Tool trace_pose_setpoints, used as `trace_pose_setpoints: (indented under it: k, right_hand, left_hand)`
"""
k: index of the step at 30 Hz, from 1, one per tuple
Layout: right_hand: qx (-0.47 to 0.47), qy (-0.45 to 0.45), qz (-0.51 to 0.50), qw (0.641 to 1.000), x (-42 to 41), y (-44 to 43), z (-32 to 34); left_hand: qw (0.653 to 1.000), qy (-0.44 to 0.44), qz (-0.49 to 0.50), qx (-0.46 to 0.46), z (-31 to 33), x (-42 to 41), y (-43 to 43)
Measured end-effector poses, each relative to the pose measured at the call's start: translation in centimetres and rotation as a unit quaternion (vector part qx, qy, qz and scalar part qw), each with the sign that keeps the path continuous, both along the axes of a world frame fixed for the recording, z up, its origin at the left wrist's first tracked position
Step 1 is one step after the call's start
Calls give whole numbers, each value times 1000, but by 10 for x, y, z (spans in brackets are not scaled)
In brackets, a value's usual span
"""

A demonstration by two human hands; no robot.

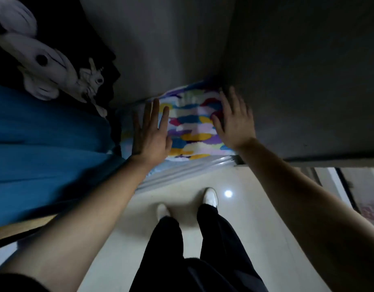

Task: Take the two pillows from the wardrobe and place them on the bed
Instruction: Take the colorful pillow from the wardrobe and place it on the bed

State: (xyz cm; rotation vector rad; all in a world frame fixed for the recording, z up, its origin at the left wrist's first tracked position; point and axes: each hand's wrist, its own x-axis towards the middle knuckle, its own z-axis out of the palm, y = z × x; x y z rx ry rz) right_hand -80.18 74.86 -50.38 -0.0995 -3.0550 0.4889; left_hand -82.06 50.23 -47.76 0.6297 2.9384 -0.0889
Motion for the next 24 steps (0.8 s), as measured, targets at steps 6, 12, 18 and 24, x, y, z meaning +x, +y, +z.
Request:
trace_pose_setpoints:
  k: [6,12,18,24]
  right_hand:
    - [3,-81,81,993,1,-34,-158]
    - [15,-195,110,975,18,-67,-324]
    - [83,-164,127,975,-7,-96,-444]
    - [154,-173,64,971,-26,-122,-502]
  left_hand:
    - [995,-77,47,-49,-160,-6,-19]
    - [990,-116,60,-59,-336,-6,-48]
    - [994,-81,39,-54,-458,-23,-74]
    - [995,-76,30,-55,-513,-34,-75]
